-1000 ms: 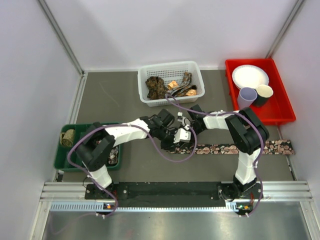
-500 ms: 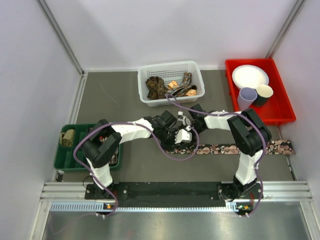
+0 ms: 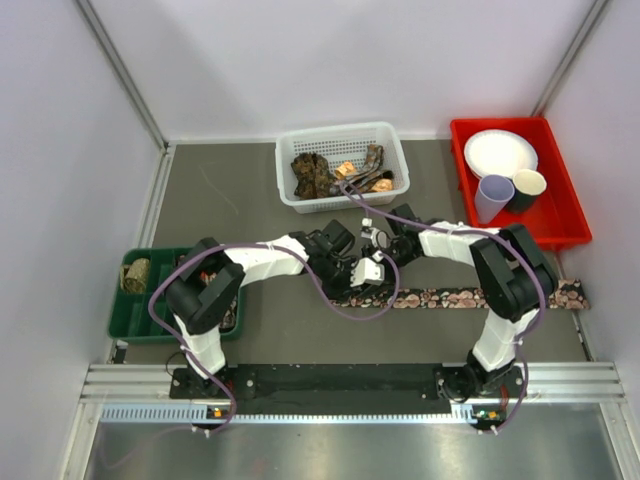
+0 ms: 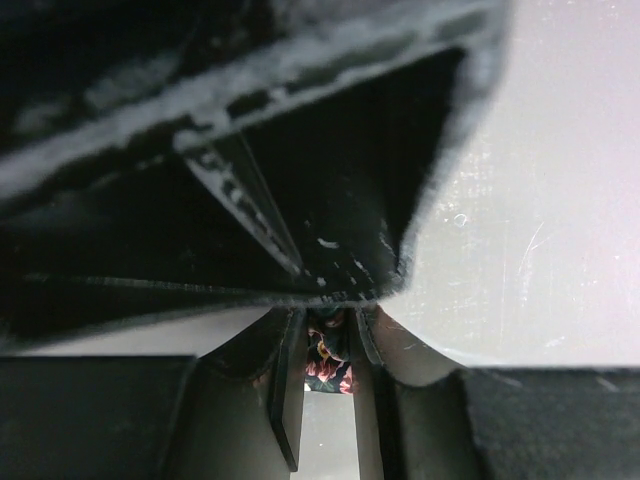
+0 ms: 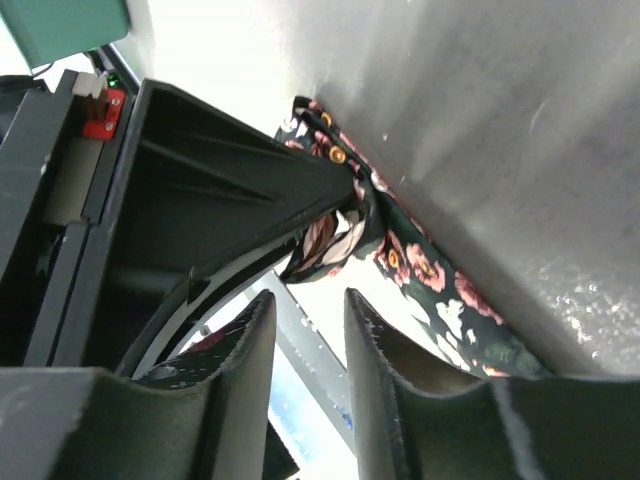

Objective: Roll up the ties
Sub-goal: Roll the tie at the center of the board.

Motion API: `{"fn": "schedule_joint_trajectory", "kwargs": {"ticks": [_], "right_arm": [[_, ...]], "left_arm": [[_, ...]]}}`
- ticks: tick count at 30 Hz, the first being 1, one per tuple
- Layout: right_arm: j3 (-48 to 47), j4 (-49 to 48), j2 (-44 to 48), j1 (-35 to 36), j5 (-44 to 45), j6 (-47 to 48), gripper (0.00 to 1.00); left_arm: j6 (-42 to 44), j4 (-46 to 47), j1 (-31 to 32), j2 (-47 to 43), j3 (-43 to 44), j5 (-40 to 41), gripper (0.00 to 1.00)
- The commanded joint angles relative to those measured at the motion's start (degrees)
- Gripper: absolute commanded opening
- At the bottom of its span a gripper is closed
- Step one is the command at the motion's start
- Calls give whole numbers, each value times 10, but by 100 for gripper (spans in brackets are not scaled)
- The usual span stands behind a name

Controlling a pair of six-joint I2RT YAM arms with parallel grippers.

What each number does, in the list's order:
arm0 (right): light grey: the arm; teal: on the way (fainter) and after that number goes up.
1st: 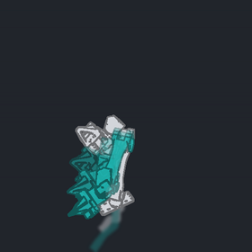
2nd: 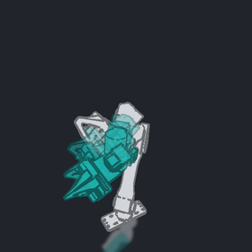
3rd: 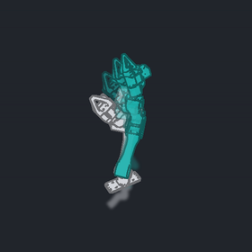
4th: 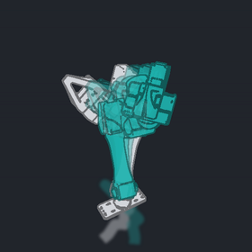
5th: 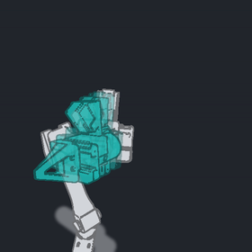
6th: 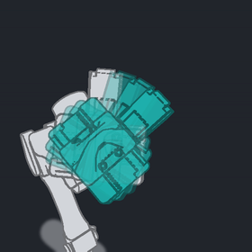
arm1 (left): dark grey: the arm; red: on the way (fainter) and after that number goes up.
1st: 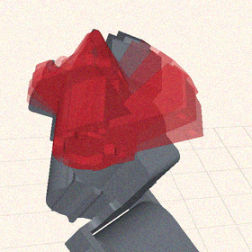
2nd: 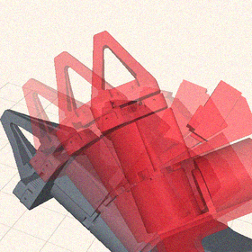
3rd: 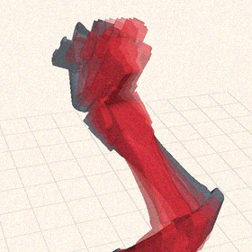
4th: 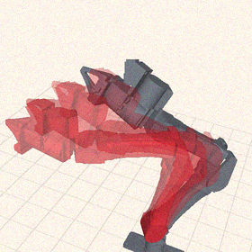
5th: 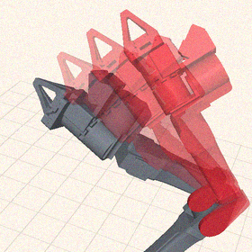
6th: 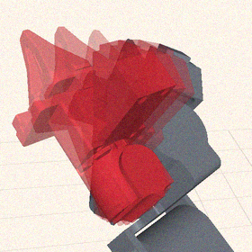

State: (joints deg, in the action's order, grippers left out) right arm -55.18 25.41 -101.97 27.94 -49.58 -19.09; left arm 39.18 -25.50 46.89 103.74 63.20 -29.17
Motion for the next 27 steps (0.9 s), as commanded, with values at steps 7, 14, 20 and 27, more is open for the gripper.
{"fn": "schedule_joint_trajectory", "kwargs": {"ticks": [7,14,20,27], "right_arm": [[14,-36,11,-3,-9,-18,36],[8,-75,-19,12,14,-38,32],[0,-71,-31,16,12,-26,24],[-12,-25,-33,12,65,21,0]], "left_arm": [[7,-39,0,28,17,18,26],[5,-39,0,27,15,18,26],[-1,-35,0,27,14,15,27],[-10,-15,-11,8,-3,13,52]]}}
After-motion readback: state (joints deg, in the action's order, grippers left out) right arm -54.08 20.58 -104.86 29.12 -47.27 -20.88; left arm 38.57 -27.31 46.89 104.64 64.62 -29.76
